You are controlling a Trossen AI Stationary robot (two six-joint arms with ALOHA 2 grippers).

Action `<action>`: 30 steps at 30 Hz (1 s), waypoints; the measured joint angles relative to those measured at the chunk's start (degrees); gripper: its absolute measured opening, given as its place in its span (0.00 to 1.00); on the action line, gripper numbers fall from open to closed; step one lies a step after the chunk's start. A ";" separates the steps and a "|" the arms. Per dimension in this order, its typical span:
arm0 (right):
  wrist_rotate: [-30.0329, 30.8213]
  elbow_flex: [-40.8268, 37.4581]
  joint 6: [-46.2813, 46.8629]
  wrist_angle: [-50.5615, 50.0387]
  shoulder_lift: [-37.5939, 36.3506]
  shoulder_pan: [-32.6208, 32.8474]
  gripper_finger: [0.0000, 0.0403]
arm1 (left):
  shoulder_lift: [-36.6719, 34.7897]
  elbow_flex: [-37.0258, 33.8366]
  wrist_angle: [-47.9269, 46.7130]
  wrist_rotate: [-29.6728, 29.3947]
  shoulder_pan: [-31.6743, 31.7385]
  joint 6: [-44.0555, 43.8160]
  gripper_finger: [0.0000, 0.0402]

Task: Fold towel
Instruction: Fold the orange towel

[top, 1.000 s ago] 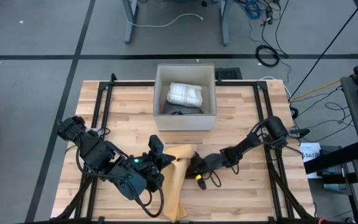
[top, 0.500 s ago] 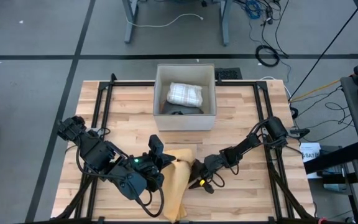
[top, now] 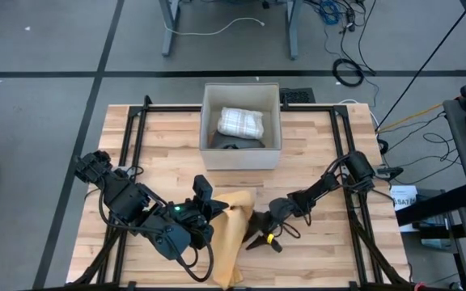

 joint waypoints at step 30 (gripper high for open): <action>6.02 0.02 2.15 3.16 -0.04 -3.10 0.30 | -0.04 0.00 -1.72 0.07 -0.47 -2.03 0.00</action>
